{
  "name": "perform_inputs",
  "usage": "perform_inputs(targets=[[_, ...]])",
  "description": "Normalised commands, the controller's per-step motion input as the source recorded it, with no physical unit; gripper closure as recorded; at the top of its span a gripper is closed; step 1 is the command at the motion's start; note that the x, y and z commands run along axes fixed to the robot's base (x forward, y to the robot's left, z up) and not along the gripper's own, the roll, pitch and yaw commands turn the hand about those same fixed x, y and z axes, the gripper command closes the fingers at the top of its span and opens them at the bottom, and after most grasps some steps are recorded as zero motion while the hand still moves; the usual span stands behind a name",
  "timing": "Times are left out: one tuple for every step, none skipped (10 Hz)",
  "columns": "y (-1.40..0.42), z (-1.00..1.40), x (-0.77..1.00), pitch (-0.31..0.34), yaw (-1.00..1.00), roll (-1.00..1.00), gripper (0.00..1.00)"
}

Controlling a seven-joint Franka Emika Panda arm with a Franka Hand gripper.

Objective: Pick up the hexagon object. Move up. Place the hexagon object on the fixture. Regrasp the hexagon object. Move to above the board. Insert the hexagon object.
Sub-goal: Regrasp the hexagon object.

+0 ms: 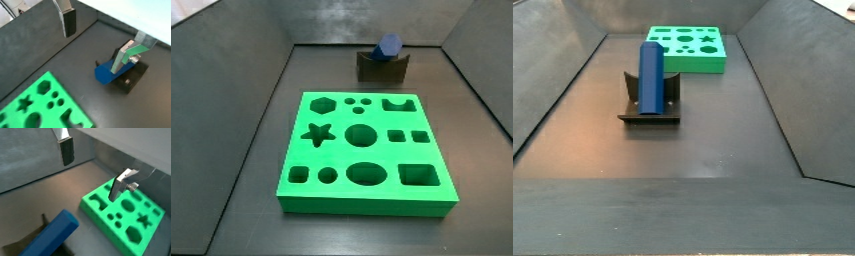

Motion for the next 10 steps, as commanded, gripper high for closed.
perform_inputs(targets=[[-0.02,0.02,-0.02,-0.017,0.02,1.00,0.00],[-0.02,0.01,-0.02,-0.020,0.03,1.00,0.00],[-0.02,0.01,-0.01,-0.025,0.03,1.00,0.00],[-0.02,0.01,-0.01,-0.027,0.03,1.00,0.00],[-0.02,0.01,-0.01,-0.025,0.03,1.00,0.00],[-0.01,0.01,-0.01,-0.021,0.03,1.00,0.00],[-0.02,0.01,0.00,-0.012,0.03,1.00,0.00],[-0.02,0.01,0.02,-0.004,0.03,1.00,0.00],[-0.02,0.00,0.03,0.010,0.03,1.00,0.00],[-0.03,0.00,0.04,0.016,0.03,1.00,0.00]])
